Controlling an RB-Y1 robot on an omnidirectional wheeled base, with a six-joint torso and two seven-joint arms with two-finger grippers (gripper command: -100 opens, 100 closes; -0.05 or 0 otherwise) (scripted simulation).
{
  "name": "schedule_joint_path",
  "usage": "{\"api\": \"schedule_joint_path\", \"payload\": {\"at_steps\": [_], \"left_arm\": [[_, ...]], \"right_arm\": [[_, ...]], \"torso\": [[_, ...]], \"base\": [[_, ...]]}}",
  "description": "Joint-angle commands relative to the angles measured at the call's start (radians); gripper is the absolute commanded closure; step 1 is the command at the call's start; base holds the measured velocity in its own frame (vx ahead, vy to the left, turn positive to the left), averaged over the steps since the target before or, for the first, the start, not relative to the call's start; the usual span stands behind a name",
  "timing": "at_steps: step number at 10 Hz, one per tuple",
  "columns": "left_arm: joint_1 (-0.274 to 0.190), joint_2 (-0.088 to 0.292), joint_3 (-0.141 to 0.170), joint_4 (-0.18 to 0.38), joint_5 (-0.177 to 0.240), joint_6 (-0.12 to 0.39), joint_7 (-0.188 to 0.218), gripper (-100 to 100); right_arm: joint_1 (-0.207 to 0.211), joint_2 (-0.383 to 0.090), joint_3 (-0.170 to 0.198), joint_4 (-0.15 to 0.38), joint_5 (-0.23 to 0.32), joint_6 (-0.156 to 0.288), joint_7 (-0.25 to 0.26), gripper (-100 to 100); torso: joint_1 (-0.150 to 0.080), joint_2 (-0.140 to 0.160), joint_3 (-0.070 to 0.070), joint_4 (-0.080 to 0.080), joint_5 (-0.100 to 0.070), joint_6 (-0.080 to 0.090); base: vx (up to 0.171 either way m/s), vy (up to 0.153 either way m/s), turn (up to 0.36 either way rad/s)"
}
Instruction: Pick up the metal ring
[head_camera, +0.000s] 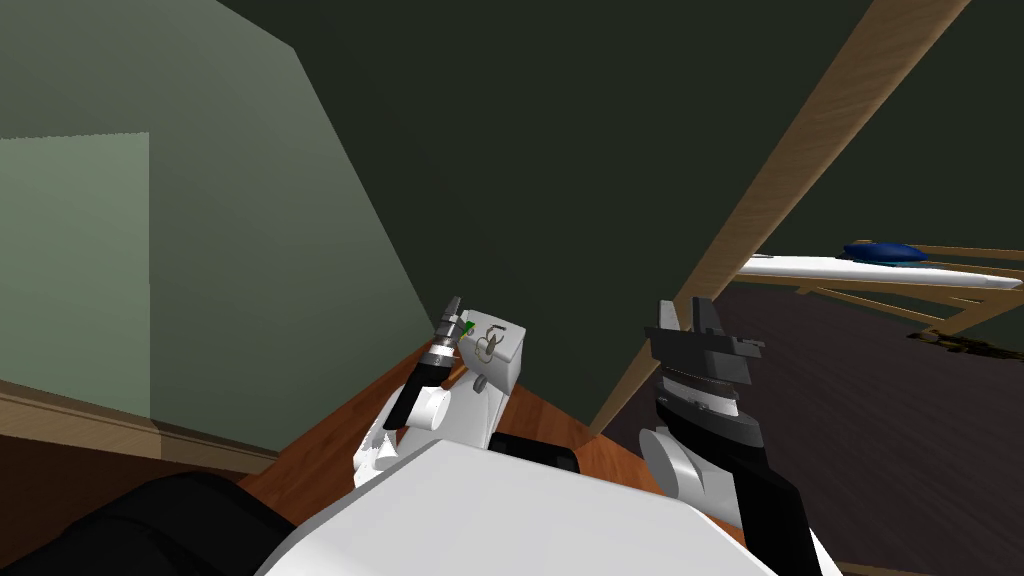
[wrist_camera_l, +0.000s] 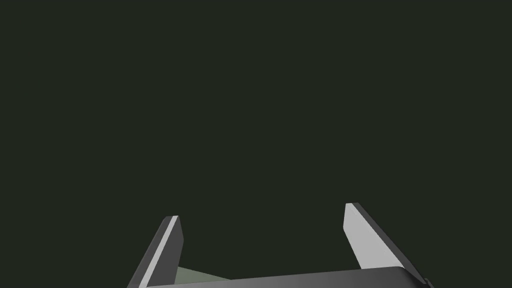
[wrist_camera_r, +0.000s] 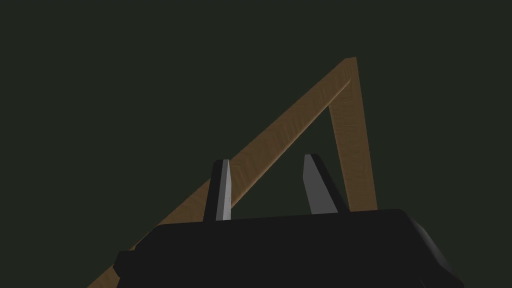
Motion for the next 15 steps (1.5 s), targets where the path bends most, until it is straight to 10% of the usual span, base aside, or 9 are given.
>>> {"api": "schedule_joint_path", "payload": {"at_steps": [1, 10, 15], "left_arm": [[-0.013, 0.005, 0.0, 0.016, -0.002, 0.048, 0.008, -100], [-0.013, 0.005, 0.0, 0.016, -0.002, 0.048, 0.008, -100], [0.012, 0.028, 0.005, 0.03, -0.002, 0.15, 0.028, -100]], "right_arm": [[0.0, 0.0, 0.0, 0.0, 0.0, 0.0, 0.0, 0], [0.0, 0.0, 0.0, 0.0, 0.0, 0.0, 0.0, 0], [0.0, 0.0, 0.0, 0.0, 0.0, 0.0, 0.0, 0]], "torso": [[0.0, 0.0, 0.0, 0.0, 0.0, 0.0], [-0.002, -0.002, -0.001, 0.0, 0.0, 0.0], [-0.001, -0.001, 0.0, 0.0, 0.0, 0.0]], "base": [[-0.023, 0.017, -0.075], [0.001, 0.0, 0.002], [-0.017, 0.015, -0.066]]}}
